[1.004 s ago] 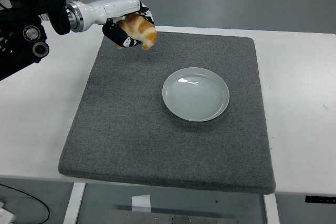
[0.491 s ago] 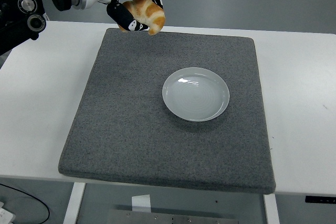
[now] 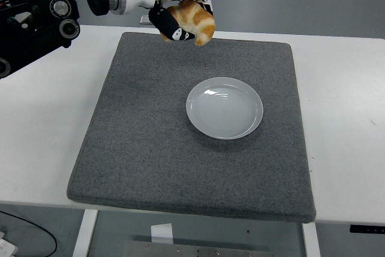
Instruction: Place the bread on the plate
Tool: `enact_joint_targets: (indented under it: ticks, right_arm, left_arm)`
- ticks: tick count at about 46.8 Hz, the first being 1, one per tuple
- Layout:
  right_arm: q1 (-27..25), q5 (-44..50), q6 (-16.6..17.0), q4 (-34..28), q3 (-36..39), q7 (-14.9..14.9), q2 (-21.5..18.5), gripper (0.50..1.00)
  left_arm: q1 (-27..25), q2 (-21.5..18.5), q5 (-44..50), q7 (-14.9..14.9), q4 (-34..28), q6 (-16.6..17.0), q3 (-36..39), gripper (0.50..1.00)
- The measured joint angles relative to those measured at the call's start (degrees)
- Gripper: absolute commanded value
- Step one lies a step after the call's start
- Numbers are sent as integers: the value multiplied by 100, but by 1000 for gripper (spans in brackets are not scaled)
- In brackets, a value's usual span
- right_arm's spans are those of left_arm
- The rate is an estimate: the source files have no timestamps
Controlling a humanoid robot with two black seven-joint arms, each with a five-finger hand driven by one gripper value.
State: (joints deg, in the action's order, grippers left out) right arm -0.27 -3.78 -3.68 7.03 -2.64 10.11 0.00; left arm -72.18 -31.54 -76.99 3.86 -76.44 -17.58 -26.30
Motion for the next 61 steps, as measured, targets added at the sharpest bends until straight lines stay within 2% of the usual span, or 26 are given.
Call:
enact_joint_targets:
  ticks: [42,61]
  right_arm:
    - [1,0,-2,0,0,0,0,932]
    - [0,0,-2,0,0,0,0,932]
  left_arm:
    - [73,981,-172,-193,812,68,490,500]
    - [474,1601,-715,-183,1359,97,548,500]
